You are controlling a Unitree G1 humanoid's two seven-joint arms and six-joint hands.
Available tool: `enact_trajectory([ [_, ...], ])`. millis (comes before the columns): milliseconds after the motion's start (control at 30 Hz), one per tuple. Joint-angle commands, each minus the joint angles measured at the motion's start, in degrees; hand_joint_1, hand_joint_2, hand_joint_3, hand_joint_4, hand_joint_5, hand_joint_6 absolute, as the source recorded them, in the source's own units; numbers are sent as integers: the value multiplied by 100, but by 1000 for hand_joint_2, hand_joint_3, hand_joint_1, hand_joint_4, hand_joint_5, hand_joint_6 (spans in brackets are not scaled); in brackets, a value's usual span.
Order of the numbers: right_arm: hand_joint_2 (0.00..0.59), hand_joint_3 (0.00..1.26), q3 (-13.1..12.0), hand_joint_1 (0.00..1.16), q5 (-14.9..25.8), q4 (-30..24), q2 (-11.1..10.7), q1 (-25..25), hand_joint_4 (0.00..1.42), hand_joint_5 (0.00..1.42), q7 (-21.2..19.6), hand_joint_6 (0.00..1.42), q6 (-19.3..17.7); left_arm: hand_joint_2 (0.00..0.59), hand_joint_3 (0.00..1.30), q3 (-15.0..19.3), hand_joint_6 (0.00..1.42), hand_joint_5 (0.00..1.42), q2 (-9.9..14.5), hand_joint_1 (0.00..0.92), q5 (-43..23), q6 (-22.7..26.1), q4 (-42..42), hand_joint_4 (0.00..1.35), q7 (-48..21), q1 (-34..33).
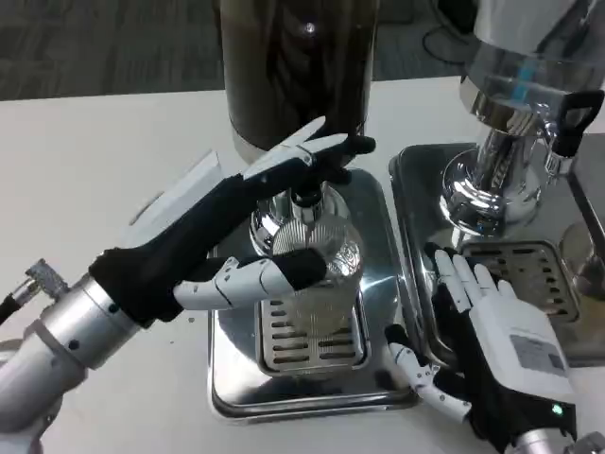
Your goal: Grasp the cup under the faucet to collect the drink, then remove the cup.
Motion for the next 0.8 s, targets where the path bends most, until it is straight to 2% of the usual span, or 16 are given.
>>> enact_trajectory([
  [33, 287, 0, -204, 252, 520, -67, -34, -42, 0, 0, 187, 0, -293, 124, 177, -308, 210, 240, 242, 0, 905, -194, 91, 26, 45, 172],
  [100, 283, 0, -296, 250, 784, -64, -19, -24, 0, 0, 250, 0, -413, 124, 183, -363, 197, 239, 274, 0, 1019, -243, 104, 26, 157, 185],
  [233, 241, 0, -542, 274, 1618, -41, 57, -110, 0, 0, 628, 15, -650, 125, 184, -443, 192, 239, 378, 0, 1251, -312, 41, 26, 385, 230],
  [333, 215, 0, -575, 315, 1787, -263, 87, -223, 0, 0, 932, 30, -466, 125, 188, -488, 191, 239, 436, 0, 1361, -314, -13, 26, 506, 262],
  [433, 196, 0, -579, 336, 1902, -209, 58, -463, 0, 0, 1297, 9, -323, 125, 190, -537, 190, 239, 469, 0, 1315, -294, 8, 26, 594, 274],
  [600, 198, 0, -515, 392, 1981, -207, 119, -763, 0, 0, 1688, 0, -166, 125, 193, -469, 195, 239, 532, 0, 1193, -270, 57, 26, 707, 300],
  [800, 215, 0, -558, 447, 2161, 9, 240, -912, 0, 0, 1668, 0, -255, 126, 207, -420, 201, 252, 551, 0, 1109, -265, 120, 32, 778, 328],
])
